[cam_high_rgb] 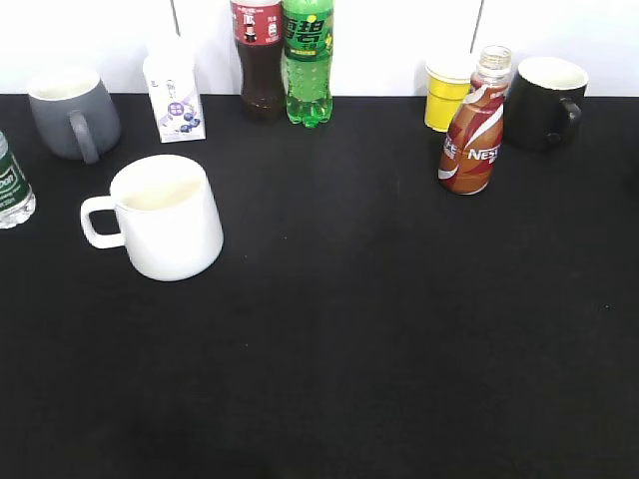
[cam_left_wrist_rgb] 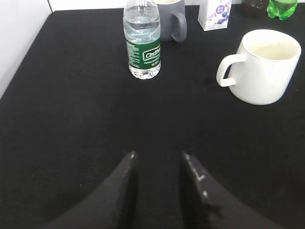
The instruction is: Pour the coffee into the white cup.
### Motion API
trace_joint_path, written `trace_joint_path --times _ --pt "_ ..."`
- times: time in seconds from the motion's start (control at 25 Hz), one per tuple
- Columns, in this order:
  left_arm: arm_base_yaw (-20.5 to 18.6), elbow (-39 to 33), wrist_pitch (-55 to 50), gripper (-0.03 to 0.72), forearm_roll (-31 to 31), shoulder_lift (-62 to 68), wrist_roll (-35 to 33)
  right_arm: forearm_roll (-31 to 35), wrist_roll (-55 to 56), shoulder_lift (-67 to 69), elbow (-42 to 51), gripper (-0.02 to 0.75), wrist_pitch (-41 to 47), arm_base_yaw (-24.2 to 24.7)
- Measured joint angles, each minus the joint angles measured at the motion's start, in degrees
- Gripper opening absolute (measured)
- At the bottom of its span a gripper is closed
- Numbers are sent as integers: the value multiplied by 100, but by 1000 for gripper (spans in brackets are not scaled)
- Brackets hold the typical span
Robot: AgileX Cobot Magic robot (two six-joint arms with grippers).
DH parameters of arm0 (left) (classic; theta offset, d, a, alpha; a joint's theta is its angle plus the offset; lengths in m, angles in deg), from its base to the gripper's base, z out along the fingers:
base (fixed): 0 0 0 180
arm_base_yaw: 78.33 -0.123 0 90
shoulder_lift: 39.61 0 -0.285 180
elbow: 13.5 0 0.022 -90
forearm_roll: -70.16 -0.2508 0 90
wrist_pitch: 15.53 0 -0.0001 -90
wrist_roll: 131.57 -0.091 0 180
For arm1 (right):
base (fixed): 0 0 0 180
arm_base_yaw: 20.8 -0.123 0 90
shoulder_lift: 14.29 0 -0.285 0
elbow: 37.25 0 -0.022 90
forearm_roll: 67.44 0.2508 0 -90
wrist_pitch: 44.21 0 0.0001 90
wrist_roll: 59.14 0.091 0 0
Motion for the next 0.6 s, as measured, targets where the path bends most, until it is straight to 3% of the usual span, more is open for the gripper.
trace_joint_path --times 0.6 --pt "0 0 0 230 0 0 0 0 0 0 0 575 0 0"
